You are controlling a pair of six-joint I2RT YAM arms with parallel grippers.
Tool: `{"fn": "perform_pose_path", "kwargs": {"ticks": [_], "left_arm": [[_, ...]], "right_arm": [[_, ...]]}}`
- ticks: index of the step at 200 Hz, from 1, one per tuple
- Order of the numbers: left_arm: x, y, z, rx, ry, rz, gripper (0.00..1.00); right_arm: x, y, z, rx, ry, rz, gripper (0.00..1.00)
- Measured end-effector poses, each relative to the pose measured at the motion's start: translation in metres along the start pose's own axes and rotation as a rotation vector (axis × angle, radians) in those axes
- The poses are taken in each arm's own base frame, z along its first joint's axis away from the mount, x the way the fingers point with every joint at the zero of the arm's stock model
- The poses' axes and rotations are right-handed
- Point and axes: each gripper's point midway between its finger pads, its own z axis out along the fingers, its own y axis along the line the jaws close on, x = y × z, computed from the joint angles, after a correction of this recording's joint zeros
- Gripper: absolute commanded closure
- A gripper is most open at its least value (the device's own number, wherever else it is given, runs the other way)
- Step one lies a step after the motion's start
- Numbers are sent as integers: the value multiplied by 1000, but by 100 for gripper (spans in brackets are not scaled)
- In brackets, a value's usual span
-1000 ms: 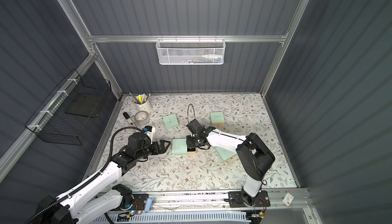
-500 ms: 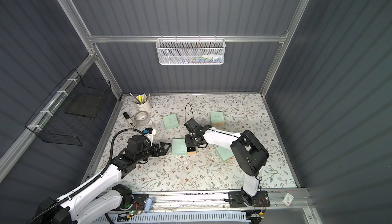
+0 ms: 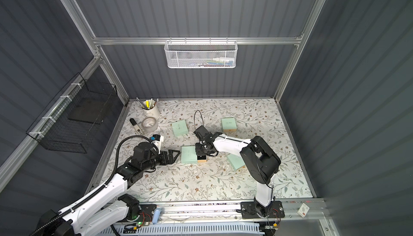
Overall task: Take out the earrings from the drawer-style jewelry box
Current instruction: Pick up the earring from the drawer.
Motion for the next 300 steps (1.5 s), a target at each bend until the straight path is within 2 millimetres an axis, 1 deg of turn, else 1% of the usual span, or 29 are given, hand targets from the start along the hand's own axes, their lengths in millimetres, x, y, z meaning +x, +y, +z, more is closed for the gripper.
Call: {"fn": "perform_pose_path", "kwargs": {"ticks": [84,129,176,223,258,300], "left_arm": [[0,0,1,-1,2,-1,0],[-1,0,2,1,-1,0,0],[-2,0,3,4,-4,1,0],[0,-1,7,13,6,-4,0],[4,0,12,16,29,-9,0],[6,-1,15,25,43,-15,0]], "right_arm": [[-2,-1,3,8,-8,1,83],[-5,-1,3,13,-19,1,88],[-5,-1,4,4,-32,6,88],[-2,-1,-4,-5,-44,8,88],[-5,1,-13,-19,-64,8,88],[-3,0,-17,-25,-68,14,88]]}}
